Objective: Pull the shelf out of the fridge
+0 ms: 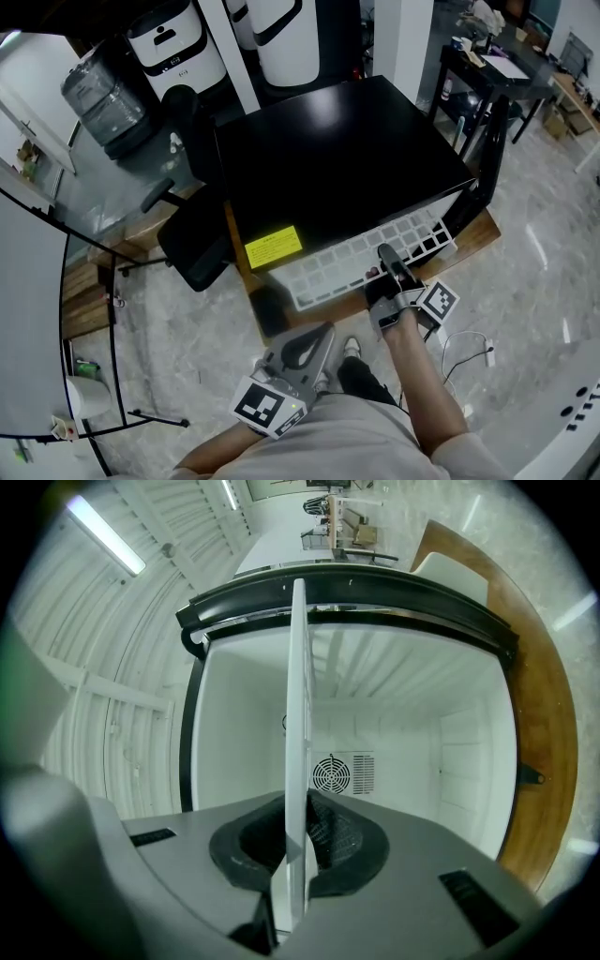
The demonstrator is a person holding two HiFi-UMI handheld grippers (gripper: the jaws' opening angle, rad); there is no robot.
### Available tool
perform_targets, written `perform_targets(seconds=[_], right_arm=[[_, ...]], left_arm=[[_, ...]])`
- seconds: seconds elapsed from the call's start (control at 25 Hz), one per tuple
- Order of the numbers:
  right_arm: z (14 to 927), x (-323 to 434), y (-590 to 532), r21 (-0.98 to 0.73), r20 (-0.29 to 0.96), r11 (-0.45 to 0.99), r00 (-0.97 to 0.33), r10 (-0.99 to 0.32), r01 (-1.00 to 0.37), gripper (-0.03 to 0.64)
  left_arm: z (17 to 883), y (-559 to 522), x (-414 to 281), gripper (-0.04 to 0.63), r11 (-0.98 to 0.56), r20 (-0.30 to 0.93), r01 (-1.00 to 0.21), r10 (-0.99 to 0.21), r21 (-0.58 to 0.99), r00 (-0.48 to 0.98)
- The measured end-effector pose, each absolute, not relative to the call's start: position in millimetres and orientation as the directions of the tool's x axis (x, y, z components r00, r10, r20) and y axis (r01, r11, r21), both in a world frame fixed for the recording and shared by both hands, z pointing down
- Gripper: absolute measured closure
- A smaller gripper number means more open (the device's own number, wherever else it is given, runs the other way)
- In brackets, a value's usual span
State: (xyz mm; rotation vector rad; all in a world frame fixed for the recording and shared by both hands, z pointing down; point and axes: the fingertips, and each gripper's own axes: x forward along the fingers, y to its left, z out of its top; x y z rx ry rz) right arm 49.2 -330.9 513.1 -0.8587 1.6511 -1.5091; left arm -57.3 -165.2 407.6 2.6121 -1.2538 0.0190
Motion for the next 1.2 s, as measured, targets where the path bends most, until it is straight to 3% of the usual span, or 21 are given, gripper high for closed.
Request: perform_targets(seconds=[1.2], right_arm=[[517.0, 91.0, -238.5, -0.996, -0.085, 0.081, -0.491, -0.867, 0.029, 0.572]], left_arm=[[401.3, -126.3, -37.4, 0.589, -0.688, 0.08, -0.696, -0.697, 0.207, 0.713]])
